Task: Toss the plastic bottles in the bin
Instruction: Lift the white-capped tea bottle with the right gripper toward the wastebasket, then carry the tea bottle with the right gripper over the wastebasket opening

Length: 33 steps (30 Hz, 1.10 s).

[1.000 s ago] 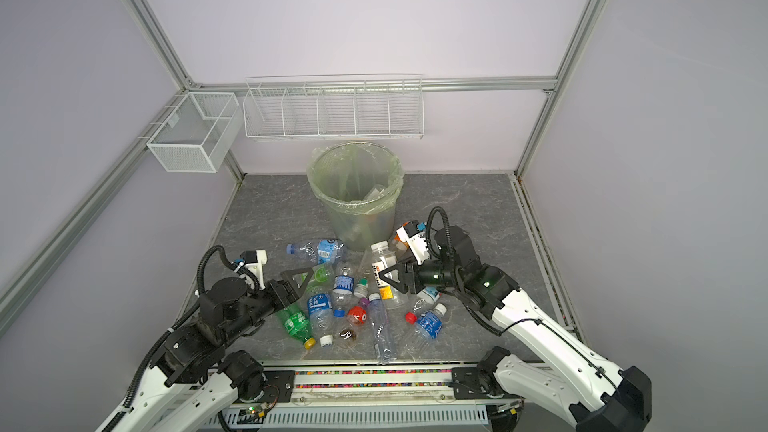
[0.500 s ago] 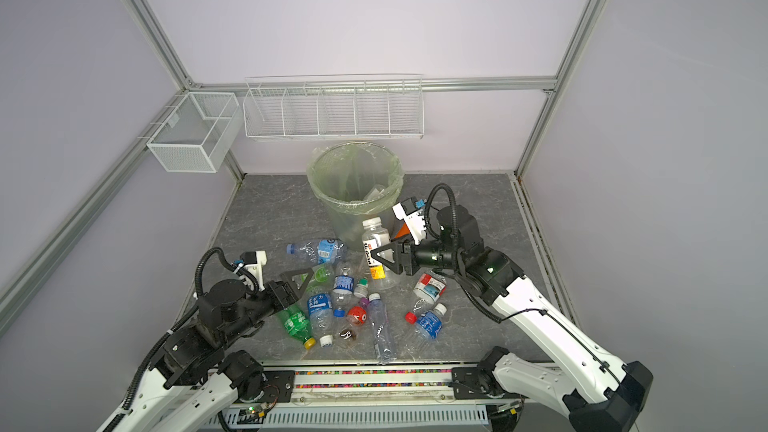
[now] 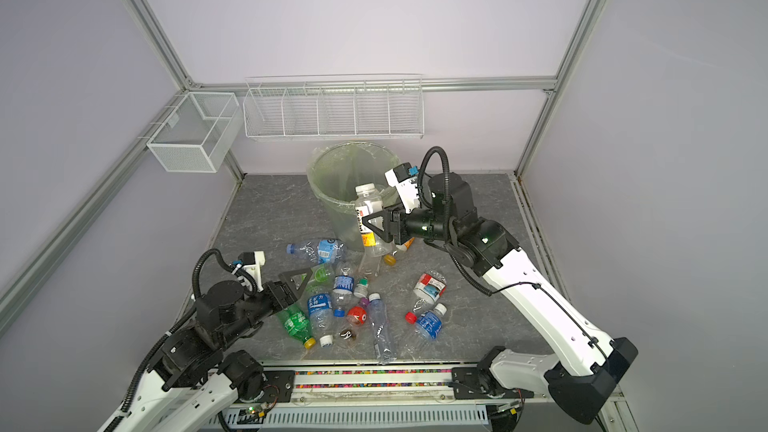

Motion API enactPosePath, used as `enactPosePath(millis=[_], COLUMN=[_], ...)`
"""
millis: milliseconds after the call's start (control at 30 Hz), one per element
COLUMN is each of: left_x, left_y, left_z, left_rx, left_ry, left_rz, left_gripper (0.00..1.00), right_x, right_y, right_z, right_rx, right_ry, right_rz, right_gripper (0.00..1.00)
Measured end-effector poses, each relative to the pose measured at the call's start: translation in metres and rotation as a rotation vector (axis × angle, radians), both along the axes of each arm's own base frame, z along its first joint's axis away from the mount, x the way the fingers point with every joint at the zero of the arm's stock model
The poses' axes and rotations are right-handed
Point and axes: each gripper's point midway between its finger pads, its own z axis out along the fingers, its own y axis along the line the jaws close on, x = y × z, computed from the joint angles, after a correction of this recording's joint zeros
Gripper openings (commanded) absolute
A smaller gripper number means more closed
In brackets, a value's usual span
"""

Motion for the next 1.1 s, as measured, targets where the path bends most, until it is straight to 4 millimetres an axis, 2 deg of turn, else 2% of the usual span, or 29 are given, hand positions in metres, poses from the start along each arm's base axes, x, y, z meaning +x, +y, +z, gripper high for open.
enactPosePath(millis=[333, 767, 900, 1100], left_x=[-0.002, -0.001, -0.001, -0.002], left_y=[0.004, 0.004, 0.004, 0.005], left_z=[0.0, -0.004, -0.003, -0.004], left_rx=[0.003, 0.015, 0.015, 0.024], left_ry=[-0.003, 0.01, 0.009, 0.015], left_rz=[0.01, 0.014, 0.014, 0.013], left_gripper=[0.95, 0.95, 0.95, 0.94], right_x=[0.033, 0.061, 0.075, 0.09], right_y=[-0.001, 0.007, 0.012, 0.025], right_z=[0.041, 0.07, 0.08, 0.079], right_rx=[-0.041, -0.109, -0.123, -0.155], right_ry=[-0.121, -0.224, -0.246, -0.251], right_rz=[-0.11, -0.202, -0.233, -0.25], right_gripper=[0.07, 0.07, 0.07, 0.07])
